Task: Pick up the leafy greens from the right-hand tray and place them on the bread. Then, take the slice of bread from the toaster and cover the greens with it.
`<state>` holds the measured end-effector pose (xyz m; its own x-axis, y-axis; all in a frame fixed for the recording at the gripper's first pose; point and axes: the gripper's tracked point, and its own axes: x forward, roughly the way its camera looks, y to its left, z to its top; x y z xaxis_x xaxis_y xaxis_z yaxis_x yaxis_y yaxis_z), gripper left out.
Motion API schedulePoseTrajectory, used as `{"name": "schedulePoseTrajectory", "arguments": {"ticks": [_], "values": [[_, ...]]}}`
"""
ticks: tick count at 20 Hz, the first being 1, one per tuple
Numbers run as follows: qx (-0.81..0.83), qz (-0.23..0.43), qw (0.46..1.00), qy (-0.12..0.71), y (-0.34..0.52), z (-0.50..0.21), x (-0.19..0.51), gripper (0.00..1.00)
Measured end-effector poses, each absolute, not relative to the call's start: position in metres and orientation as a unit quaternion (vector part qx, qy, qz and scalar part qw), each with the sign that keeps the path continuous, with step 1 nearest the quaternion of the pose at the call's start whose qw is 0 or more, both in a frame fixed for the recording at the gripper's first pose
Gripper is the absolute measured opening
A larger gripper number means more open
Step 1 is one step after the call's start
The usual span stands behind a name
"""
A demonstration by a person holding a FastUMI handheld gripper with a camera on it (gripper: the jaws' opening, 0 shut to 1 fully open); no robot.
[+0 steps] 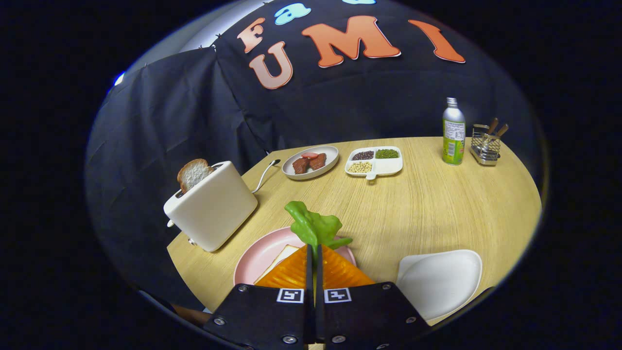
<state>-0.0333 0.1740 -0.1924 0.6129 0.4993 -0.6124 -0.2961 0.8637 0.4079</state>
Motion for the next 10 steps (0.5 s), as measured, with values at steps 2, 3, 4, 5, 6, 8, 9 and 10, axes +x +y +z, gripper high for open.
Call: {"name": "schedulePoseTrajectory", "arguments": {"ticks": [2, 3, 4, 5, 6, 8, 9, 10], "values": [[0.121, 0.228, 0.882, 0.393, 0.181, -0.205, -0.036, 0.02], [0.118, 0.229, 0.880, 0.398, 0.184, -0.210, -0.038, 0.02], [0.120, 0.230, 0.878, 0.403, 0.189, -0.213, -0.038, 0.02], [0.127, 0.235, 0.873, 0.408, 0.195, -0.216, -0.041, 0.02], [0.134, 0.241, 0.867, 0.416, 0.203, -0.219, -0.043, 0.02], [0.135, 0.255, 0.856, 0.429, 0.215, -0.224, -0.051, 0.03], [0.128, 0.259, 0.853, 0.435, 0.220, -0.226, -0.054, 0.04], [0.118, 0.261, 0.851, 0.439, 0.222, -0.229, -0.056, 0.06]]}}
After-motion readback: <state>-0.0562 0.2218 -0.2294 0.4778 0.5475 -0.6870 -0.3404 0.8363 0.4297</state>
